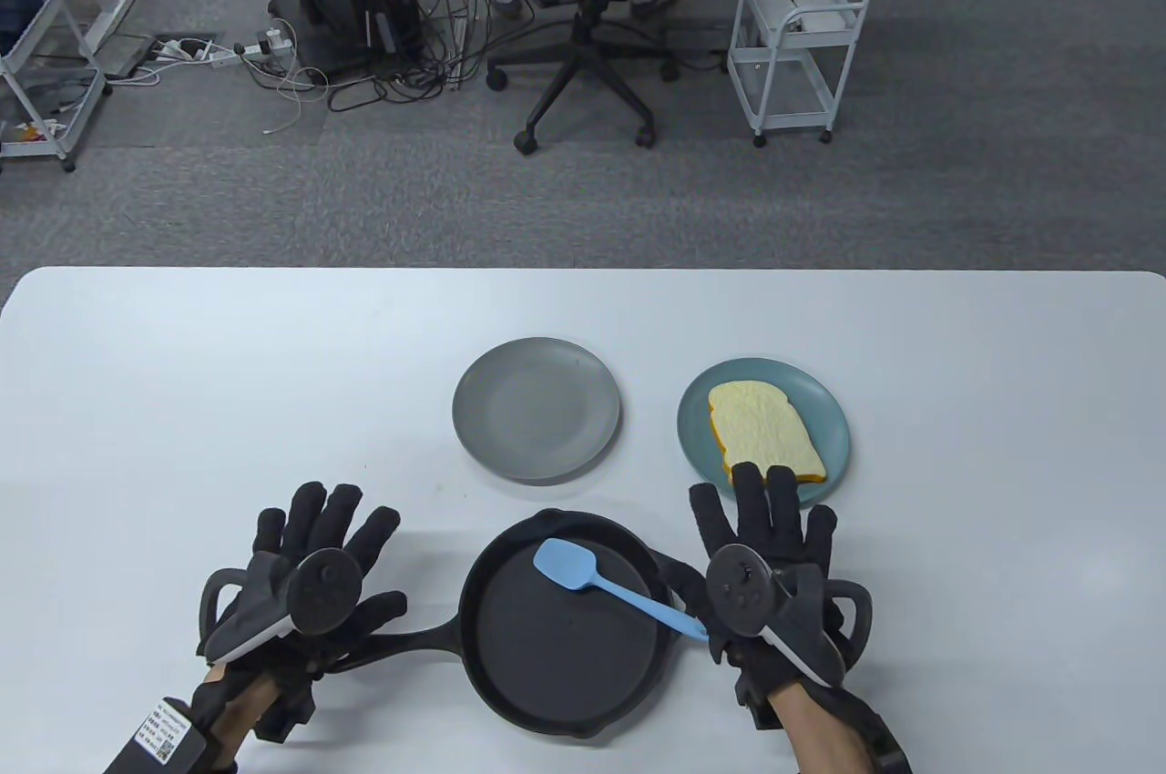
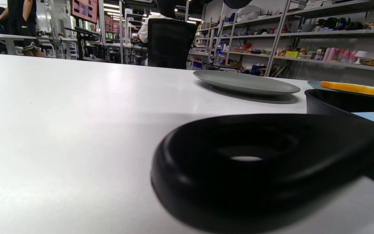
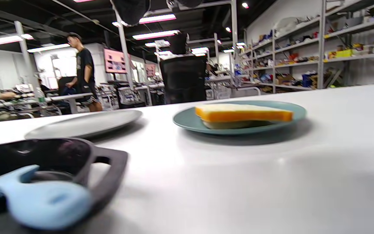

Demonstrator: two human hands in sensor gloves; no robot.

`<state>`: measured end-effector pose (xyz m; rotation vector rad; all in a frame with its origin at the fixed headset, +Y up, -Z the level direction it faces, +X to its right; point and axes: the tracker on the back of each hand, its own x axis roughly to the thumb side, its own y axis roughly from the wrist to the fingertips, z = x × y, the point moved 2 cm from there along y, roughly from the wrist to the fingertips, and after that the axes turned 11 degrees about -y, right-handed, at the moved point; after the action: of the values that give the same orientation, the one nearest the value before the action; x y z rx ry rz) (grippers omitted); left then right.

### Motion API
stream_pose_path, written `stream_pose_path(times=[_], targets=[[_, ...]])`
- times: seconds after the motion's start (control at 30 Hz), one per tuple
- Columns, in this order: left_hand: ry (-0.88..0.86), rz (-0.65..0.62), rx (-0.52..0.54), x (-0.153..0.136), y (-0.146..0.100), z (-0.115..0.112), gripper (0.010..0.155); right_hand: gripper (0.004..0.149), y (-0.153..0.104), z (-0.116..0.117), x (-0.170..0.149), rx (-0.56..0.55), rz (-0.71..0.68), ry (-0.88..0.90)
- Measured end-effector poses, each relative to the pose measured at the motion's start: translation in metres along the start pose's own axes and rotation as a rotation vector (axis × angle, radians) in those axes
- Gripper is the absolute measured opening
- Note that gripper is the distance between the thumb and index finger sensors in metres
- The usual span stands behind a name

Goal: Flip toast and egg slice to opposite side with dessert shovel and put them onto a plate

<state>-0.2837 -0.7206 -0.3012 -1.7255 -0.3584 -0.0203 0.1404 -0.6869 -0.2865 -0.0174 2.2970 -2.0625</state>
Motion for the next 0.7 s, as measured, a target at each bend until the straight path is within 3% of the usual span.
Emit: stream_pose_path(times=[0.23,0.7], targets=[[0.000,0.001,0.004,-0.001,0.000,0.001,0.091,0.087,0.006,0.011,-0.016,0.049,0.057,-0.016],[0.024,0.010,-0.003,-0.001,-0.001,-0.001,0.091,0.087,0.007,0.016,-0.018,0.033,0.072,-0.005]])
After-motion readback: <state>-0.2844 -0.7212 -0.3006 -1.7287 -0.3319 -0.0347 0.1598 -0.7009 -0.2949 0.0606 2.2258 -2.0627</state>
